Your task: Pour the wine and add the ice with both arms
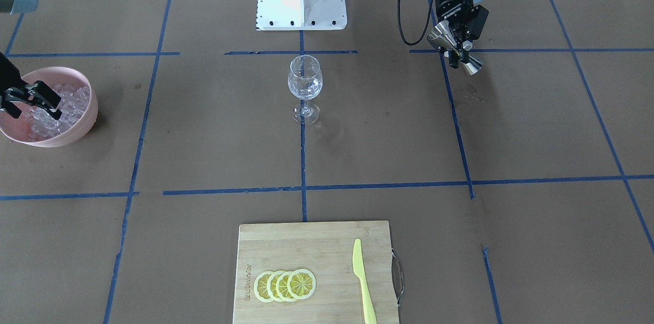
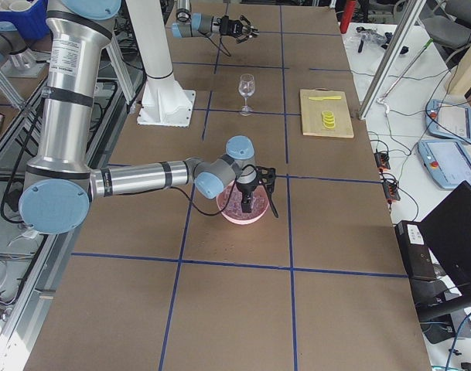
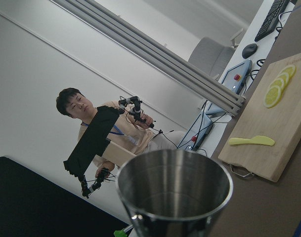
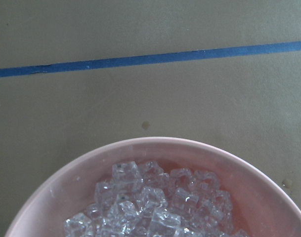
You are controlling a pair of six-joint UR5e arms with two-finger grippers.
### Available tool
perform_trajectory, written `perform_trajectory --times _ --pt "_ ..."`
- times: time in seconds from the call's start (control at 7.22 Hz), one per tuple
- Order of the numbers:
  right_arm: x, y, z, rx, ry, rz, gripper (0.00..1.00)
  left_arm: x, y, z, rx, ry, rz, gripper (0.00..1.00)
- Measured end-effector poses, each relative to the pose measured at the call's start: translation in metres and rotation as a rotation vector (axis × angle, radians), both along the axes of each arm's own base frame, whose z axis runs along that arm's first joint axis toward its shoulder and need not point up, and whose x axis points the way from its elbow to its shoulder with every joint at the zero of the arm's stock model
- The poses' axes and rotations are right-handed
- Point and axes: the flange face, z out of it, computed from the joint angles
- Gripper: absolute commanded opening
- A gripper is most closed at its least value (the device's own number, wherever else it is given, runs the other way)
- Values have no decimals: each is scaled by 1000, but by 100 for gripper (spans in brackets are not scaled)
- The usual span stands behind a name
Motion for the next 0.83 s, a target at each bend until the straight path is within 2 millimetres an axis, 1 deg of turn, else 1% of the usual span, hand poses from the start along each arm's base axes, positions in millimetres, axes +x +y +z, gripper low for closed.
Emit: perform_trajectory --times 0.14,0.28,0.42,0.55,0.83 --pt "-2 3 2 -8 0 -7 79 0 0 1 0 0 0 0" --pt "-3 5 4 -16 2 -13 69 -1 0 2 0 1 0 0" --pt "-4 7 6 -23 6 -18 51 -1 0 2 0 2 -1 0" --pt "-5 8 7 -27 8 -20 38 -1 0 2 0 4 -1 0" --pt "-5 9 8 -29 10 -21 21 -1 0 2 0 4 0 0"
